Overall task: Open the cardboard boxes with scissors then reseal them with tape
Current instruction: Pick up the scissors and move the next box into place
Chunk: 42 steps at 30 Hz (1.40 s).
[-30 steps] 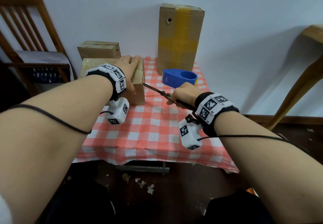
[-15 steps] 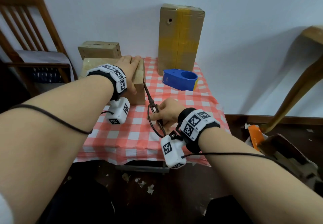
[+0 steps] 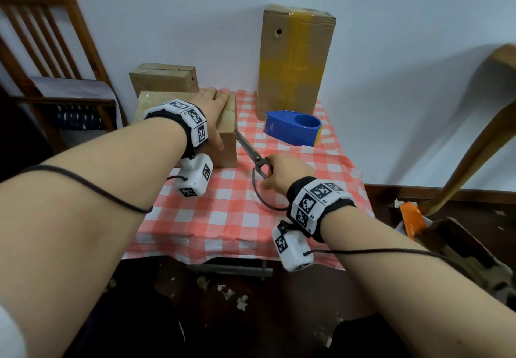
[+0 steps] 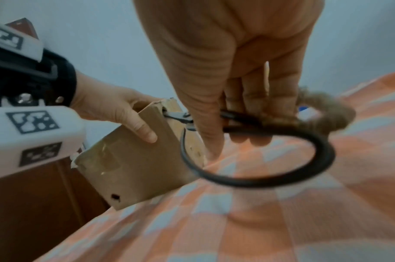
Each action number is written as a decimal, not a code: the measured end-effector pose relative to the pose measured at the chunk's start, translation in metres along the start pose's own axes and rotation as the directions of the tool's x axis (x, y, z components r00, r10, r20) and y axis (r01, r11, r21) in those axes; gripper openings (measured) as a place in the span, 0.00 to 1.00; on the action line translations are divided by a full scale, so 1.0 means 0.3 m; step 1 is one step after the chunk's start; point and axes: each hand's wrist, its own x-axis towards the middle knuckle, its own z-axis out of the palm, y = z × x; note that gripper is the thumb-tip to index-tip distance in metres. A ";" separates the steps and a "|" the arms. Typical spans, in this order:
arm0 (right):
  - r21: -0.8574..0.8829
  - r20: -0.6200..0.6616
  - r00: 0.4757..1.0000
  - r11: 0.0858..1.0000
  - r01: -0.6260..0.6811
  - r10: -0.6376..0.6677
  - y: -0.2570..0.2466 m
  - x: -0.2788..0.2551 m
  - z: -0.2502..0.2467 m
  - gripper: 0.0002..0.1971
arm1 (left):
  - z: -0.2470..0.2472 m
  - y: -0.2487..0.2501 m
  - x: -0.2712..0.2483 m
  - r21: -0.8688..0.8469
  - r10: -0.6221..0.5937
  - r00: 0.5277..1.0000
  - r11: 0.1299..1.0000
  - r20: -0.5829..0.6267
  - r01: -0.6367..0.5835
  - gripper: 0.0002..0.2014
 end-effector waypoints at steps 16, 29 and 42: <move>0.261 -0.133 0.990 0.965 -0.006 0.042 0.079 0.085 -0.050 0.26 | 0.001 -0.005 0.001 -0.018 -0.004 1.000 1.000 0.009 0.005 0.66; 0.792 -0.071 0.989 0.610 -0.024 0.131 0.055 0.091 0.075 0.13 | -0.003 -0.004 0.006 0.000 -0.003 1.000 1.000 0.024 0.003 0.64; 0.572 -0.091 0.994 0.820 0.001 0.063 0.081 0.037 -0.043 0.18 | 0.004 0.027 -0.071 0.123 -0.029 0.996 0.992 -0.080 0.039 0.72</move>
